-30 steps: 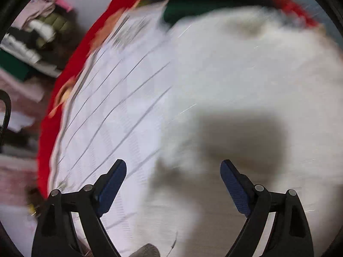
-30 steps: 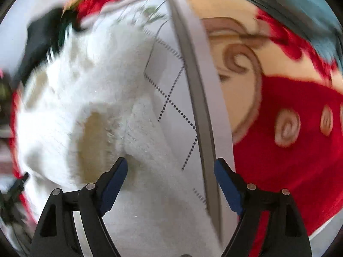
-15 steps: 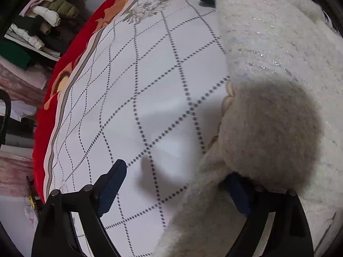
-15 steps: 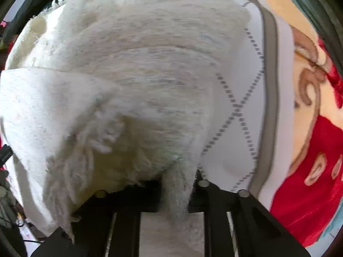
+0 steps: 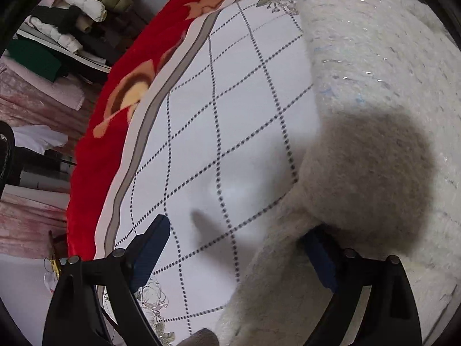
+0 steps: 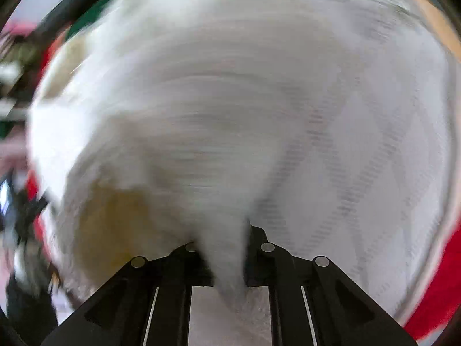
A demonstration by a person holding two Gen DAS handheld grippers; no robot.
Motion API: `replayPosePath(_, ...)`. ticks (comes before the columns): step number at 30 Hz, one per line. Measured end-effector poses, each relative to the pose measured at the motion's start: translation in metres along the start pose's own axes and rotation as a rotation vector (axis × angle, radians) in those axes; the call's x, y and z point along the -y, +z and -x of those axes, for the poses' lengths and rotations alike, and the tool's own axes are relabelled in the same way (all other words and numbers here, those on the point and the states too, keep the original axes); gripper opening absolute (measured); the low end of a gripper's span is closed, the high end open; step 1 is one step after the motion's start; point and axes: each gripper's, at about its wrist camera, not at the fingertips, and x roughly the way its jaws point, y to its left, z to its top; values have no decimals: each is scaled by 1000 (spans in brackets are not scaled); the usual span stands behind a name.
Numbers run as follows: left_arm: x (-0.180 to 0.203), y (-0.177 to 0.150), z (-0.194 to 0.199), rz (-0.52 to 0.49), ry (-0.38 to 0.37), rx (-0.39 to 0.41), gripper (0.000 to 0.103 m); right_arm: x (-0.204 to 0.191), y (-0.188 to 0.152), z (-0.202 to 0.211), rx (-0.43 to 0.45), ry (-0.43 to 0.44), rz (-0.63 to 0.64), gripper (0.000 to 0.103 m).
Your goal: Fold large clothes
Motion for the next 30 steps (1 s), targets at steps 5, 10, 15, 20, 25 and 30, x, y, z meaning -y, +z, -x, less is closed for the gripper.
replayPosePath(5,7,-15,16,-17,-28,-22,91,50,-32,7,-58,-5,-159,16)
replayPosePath(10,-7,-32,67,53,-79,2,96,37,-39,69,-20,-47,-229,36)
replayPosePath(15,-7,-11,95,125,-116,63,97,-34,-14,110,58,150,-214,56)
replayPosePath(20,35,41,83,85,-88,145,97,-111,62,59,5,275,-143,55)
replayPosePath(25,85,76,41,-75,-16,162,99,-146,127,-26,-108,127,-182,58)
replayPosePath(30,82,79,41,-117,-30,190,99,-167,120,-14,-34,-41,-109,24)
